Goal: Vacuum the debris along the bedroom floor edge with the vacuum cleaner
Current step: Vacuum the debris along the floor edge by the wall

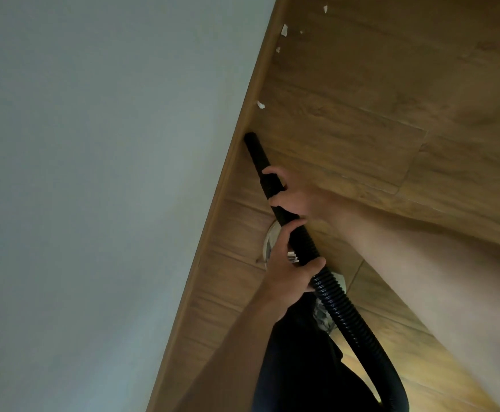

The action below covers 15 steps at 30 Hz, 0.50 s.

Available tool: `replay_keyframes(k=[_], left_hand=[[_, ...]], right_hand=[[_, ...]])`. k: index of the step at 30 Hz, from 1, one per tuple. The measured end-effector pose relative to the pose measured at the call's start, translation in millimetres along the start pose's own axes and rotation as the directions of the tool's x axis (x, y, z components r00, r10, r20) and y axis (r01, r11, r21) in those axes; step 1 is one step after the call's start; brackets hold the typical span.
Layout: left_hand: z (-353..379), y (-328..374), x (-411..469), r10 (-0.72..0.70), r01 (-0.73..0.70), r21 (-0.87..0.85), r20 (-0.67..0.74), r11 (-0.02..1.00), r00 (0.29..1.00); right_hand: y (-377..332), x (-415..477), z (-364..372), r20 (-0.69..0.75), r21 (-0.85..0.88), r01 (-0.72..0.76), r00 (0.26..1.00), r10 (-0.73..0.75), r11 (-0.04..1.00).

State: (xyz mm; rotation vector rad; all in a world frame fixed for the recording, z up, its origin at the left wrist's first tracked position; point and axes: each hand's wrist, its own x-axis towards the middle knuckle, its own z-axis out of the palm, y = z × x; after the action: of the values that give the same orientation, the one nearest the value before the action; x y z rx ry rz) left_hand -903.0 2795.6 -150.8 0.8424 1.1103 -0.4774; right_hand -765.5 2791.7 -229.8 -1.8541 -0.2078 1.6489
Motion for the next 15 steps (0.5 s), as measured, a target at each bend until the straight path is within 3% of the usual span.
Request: replay_keyframes(k=[15], left_hand=[[5.6, 23.8, 24.8, 0.047, -0.048, 0.137, 0.005, 0.989, 0.999]], right_hand=[[-12.4, 14.4, -24.1, -0.109, 0.044, 0.006, 0.994, -0.001, 0.999]])
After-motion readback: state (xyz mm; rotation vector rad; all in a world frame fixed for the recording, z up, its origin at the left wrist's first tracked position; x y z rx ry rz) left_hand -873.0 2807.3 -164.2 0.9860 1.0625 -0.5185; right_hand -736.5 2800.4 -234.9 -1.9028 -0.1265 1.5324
